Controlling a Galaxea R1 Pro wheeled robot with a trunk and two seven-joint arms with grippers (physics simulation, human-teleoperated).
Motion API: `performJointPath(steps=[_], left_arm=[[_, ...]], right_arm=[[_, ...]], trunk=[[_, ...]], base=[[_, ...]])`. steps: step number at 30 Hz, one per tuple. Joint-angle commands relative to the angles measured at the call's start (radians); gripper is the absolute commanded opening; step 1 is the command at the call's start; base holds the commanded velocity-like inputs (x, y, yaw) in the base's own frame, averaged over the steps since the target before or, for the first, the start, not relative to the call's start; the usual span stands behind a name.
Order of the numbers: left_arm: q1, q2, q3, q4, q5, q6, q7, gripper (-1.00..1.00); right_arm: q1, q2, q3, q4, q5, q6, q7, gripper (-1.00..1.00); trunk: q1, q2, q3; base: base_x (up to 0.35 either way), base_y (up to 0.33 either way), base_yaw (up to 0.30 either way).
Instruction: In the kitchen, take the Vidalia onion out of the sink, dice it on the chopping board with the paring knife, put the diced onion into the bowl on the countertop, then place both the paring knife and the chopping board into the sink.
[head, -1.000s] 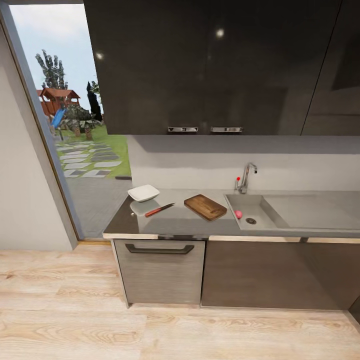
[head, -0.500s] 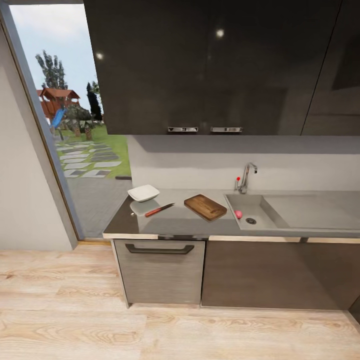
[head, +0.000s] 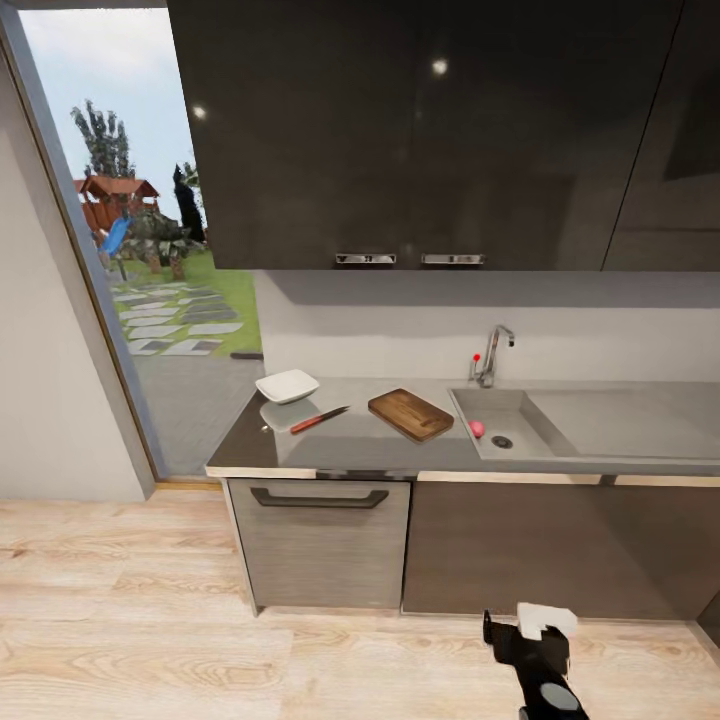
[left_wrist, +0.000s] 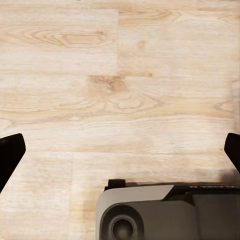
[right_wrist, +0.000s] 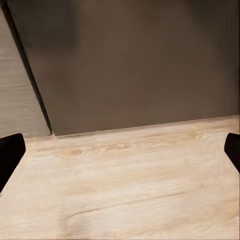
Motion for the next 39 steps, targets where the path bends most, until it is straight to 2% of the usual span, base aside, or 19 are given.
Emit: performJointPath(steps=[1, 5, 7, 10, 15, 16, 18, 19, 21, 25, 27, 31, 34, 35, 36, 39], left_arm=[[0.0, 0.0, 0.0, 0.0, 0.001, -0.002, 0.0, 1.0], [0.0, 0.001, 0.001, 0.005, 0.0, -0.003, -0.001, 1.0], [0.0, 0.001, 0.001, 0.006, -0.001, -0.003, -0.001, 1.0], [0.0, 0.001, 0.002, 0.007, -0.001, -0.003, -0.001, 1.0], [0.0, 0.0, 0.002, 0.007, 0.0, -0.002, -0.001, 1.0], [0.0, 0.0, 0.002, 0.007, 0.0, -0.002, -0.001, 1.0], [0.0, 0.0, 0.003, 0.007, -0.001, -0.002, -0.001, 1.0], [0.0, 0.0, 0.003, 0.007, -0.001, -0.002, -0.001, 1.0], [0.0, 0.0, 0.003, 0.007, -0.001, -0.002, -0.001, 1.0], [0.0, 0.0, 0.003, 0.007, -0.001, -0.002, -0.001, 1.0], [0.0, 0.0, 0.003, 0.007, -0.001, -0.002, -0.001, 1.0], [0.0, 0.0, 0.002, 0.007, -0.001, -0.002, -0.001, 1.0], [0.0, 0.0, 0.002, 0.007, -0.001, -0.002, -0.001, 1.0], [0.0, 0.0, 0.002, 0.007, -0.002, -0.002, -0.001, 1.0], [0.0, 0.0, 0.002, 0.008, -0.002, -0.002, -0.001, 1.0], [0.0, 0.0, 0.002, 0.009, -0.002, -0.002, -0.001, 1.0]], right_arm=[[-0.026, 0.0, 0.0, -0.032, -0.001, 0.056, -0.016, 1.0], [-0.134, 0.0, 0.0, -0.07, -0.004, 0.199, -0.052, 1.0], [-0.213, 0.0, 0.0, -0.078, -0.005, 0.274, -0.064, 1.0], [-0.296, 0.0, 0.0, -0.08, -0.005, 0.332, -0.07, 1.0], [-0.503, 0.008, 0.0, -0.052, -0.005, 0.469, -0.073, 1.0], [-0.526, 0.012, 0.0, -0.043, -0.005, 0.482, -0.073, 1.0], [-0.624, 0.033, 0.0, 0.005, -0.005, 0.523, -0.073, 1.0], [-0.65, 0.037, 0.0, 0.024, -0.005, 0.53, -0.073, 1.0], [-0.752, 0.045, 0.0, 0.121, -0.005, 0.547, -0.073, 1.0], [-0.866, 0.05, 0.0, 0.288, -0.005, 0.55, -0.071, 1.0], [-0.893, 0.051, 0.0, 0.34, -0.007, 0.548, -0.071, 1.0], [-0.914, 0.051, -0.003, 0.386, -0.01, 0.546, -0.07, 1.0], [-0.919, 0.051, -0.026, 0.397, -0.012, 0.546, -0.069, 1.0], [-0.921, 0.053, -0.054, 0.401, -0.013, 0.546, -0.068, 1.0], [-0.921, 0.053, -0.064, 0.401, -0.013, 0.546, -0.068, 1.0], [-0.922, 0.053, -0.078, 0.402, -0.012, 0.545, -0.067, 1.0]], trunk=[[0.001, -0.001, -0.001], [0.001, -0.001, -0.001], [0.001, -0.001, -0.001], [0.001, -0.001, -0.001], [0.001, -0.001, -0.001], [0.001, -0.001, -0.001], [0.001, -0.001, -0.001], [0.001, -0.001, -0.001], [0.001, -0.001, -0.001], [0.001, -0.001, -0.001], [0.001, -0.001, -0.001], [0.001, -0.001, -0.001], [0.001, -0.001, -0.001], [0.001, -0.001, -0.001], [0.001, -0.001, -0.001], [0.001, -0.001, -0.001]], base=[[0.0, 0.0, 0.0], [0.0, 0.0, 0.0], [0.0, 0.0, 0.0], [0.0, 0.0, 0.0], [0.0, 0.0, 0.0], [0.0, 0.0, 0.0], [0.008, 0.0, 0.0], [0.032, 0.0, 0.0], [0.076, 0.0, 0.0], [0.144, 0.0, 0.0], [0.211, 0.0, 0.0], [0.268, 0.0, 0.0], [0.306, 0.0, 0.0], [0.315, 0.0, 0.0], [0.317, 0.0, 0.0], [0.318, 0.0, 0.0]])
